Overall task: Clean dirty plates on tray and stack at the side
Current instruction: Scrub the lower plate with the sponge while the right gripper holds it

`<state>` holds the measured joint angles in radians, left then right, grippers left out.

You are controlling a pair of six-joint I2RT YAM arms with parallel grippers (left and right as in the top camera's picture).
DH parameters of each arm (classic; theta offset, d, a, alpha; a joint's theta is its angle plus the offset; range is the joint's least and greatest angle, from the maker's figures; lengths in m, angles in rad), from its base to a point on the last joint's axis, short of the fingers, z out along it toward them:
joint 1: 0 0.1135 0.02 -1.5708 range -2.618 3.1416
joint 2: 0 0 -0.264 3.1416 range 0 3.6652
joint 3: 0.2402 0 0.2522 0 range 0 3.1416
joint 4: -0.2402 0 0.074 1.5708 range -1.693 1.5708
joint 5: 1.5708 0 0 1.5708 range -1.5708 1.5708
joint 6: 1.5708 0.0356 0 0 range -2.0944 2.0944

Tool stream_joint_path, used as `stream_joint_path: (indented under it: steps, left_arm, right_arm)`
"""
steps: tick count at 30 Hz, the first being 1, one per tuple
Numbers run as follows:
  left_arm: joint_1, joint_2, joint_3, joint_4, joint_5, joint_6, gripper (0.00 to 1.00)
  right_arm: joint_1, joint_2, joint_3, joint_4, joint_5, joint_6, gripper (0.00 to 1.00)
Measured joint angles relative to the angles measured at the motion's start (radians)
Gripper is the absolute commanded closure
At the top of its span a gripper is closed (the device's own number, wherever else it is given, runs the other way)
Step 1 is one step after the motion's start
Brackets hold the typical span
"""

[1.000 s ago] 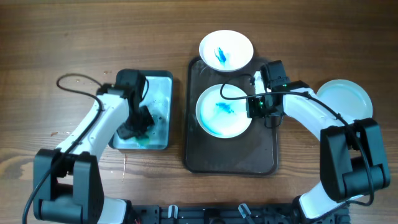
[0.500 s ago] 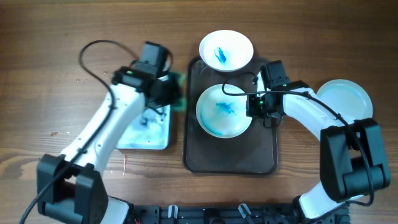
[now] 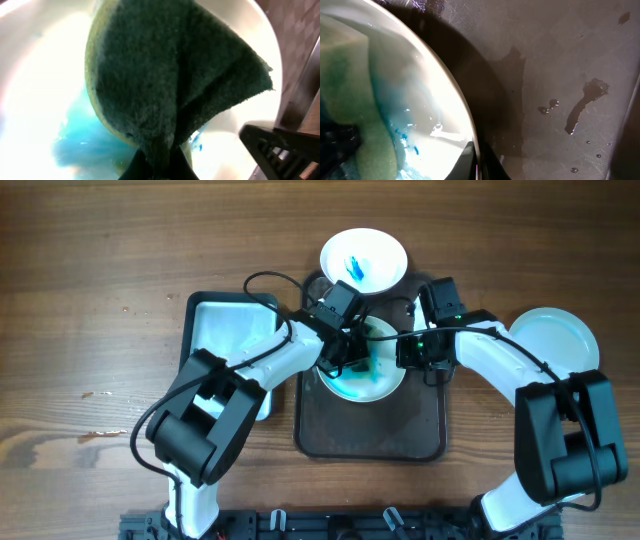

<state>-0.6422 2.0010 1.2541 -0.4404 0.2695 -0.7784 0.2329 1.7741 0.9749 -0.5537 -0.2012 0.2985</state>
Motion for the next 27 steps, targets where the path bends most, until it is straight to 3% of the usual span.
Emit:
stream_joint_path:
  steps: [4, 7, 12, 15, 20, 27]
  left_arm:
    - [0.000, -0.002, 0.030, -0.113, -0.080, -0.013, 0.96]
    - [-0.003, -0.006, 0.061, -0.249, -0.225, 0.004, 0.96]
    - [-0.012, -0.007, 0.072, -0.273, -0.351, 0.044, 0.96]
    - [-0.009, -0.002, 0.067, -0.174, -0.304, 0.087, 0.96]
    - [-0.026, 0.046, 0.066, 0.048, -0.079, 0.113, 0.96]
    - [-0.076, 0.086, 0.078, 0.130, 0.010, 0.085, 0.96]
  right_arm:
    - [0.000, 0.000, 0.000, 0.000, 0.000, 0.000, 0.96]
    - [0.000, 0.000, 0.000, 0.000, 0.000, 0.000, 0.96]
    - [0.002, 0.000, 0.000, 0.001, -0.001, 0.000, 0.96]
    - [0.001, 0.000, 0.000, 0.002, 0.000, 0.000, 0.96]
    - [0.001, 0.000, 0.000, -0.001, 0.000, 0.000, 0.96]
    - [-0.010, -0.006, 0.000, -0.030, 0.013, 0.000, 0.96]
